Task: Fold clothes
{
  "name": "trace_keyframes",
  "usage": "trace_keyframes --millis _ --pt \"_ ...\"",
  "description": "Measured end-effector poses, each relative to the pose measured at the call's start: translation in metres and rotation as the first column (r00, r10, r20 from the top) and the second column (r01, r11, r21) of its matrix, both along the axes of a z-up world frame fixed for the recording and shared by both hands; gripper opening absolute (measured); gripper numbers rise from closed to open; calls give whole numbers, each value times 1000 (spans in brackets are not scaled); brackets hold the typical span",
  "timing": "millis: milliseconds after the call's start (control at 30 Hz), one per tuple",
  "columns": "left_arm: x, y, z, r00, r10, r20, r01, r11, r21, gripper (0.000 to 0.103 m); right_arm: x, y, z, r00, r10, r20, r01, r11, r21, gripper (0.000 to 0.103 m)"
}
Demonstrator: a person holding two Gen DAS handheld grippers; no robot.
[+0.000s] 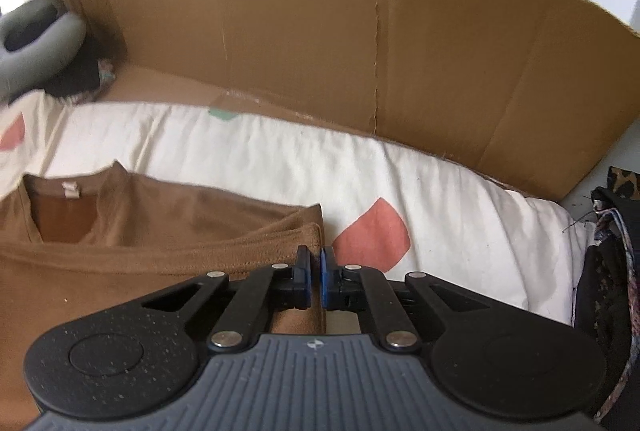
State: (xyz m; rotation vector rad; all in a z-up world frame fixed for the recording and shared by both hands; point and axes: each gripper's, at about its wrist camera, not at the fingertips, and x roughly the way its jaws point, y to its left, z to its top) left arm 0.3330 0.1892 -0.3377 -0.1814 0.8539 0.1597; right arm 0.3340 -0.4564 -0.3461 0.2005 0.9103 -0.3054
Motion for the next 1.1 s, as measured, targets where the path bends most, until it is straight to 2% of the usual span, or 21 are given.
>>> trace_keyframes --millis 200,700,900,1100 --pt "-5 2 30 999 2 53 -1 1000 -9 4 -2 7 15 1000 -9 16 10 1000 -24 3" --pt "-6 10 57 994 69 85 -70 998 2 4 -2 16 64 990 -51 129 56 998 -33 2" --pt "5 9 59 995 62 76 -64 998 25 4 5 15 63 990 -56 127 61 998 -28 2" --pt "21 14 48 995 89 48 -90 996 24 4 26 9 55 990 -76 117 76 997 11 2"
